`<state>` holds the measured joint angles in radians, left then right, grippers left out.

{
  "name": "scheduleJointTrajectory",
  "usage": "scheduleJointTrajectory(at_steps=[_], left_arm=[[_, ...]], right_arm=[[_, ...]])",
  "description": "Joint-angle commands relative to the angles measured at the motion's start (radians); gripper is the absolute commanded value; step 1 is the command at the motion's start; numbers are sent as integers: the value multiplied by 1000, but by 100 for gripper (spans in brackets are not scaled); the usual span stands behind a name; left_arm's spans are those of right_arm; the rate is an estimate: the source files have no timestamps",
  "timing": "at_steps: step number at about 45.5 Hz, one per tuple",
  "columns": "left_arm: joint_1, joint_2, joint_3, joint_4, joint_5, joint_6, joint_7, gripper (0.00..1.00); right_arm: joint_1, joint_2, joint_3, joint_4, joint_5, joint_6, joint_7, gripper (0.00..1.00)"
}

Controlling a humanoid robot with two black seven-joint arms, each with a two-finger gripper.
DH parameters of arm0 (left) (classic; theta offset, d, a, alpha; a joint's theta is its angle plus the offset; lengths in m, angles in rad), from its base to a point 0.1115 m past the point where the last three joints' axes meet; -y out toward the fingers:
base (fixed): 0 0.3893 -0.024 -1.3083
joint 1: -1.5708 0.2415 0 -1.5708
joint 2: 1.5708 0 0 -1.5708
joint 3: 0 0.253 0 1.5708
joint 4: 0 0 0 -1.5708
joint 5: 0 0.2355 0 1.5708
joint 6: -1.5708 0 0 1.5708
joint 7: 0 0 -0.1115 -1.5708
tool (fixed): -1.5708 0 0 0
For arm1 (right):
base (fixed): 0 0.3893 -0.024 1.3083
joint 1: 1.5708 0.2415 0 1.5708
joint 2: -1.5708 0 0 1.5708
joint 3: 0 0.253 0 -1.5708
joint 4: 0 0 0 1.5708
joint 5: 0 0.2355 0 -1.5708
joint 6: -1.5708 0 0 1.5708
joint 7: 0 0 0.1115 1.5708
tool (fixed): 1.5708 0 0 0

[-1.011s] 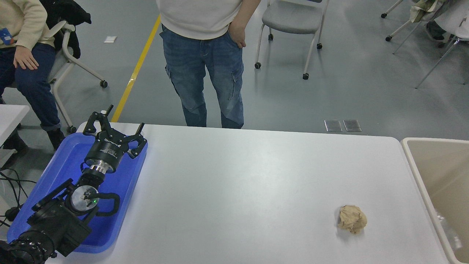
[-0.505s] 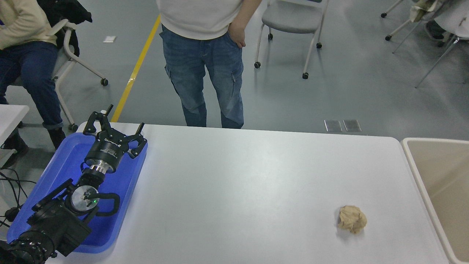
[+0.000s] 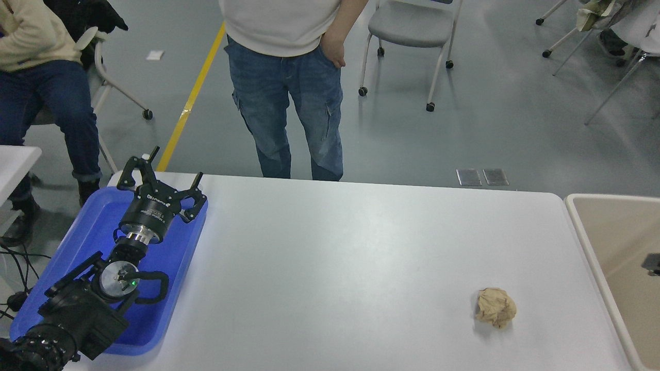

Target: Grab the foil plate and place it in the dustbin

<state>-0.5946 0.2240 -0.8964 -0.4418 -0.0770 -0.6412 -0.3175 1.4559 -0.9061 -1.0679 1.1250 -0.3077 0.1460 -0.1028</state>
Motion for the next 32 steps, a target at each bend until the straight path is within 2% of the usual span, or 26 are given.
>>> scheduleJointTrajectory(at_steps=[1, 11, 14, 22, 28, 32], left_arm=[[-1, 0, 1, 0, 0, 0, 0, 100], [-1, 0, 1, 0, 0, 0, 0, 100], [-1, 0, 1, 0, 0, 0, 0, 100], [1, 0, 1, 0, 0, 0, 0, 100], [1, 0, -1, 0, 0, 0, 0, 100], [1, 0, -1, 0, 0, 0, 0, 100]], right_arm=[[326, 51, -184, 95, -8, 364, 0, 100], [580, 295, -395, 110, -4, 639, 0, 100], [616, 345, -394, 130, -4, 639, 0, 100], [673, 368, -308, 176, 9, 639, 0, 100], [698, 449, -232, 190, 10, 639, 0, 100], [699, 464, -155, 188, 12, 639, 0, 100]])
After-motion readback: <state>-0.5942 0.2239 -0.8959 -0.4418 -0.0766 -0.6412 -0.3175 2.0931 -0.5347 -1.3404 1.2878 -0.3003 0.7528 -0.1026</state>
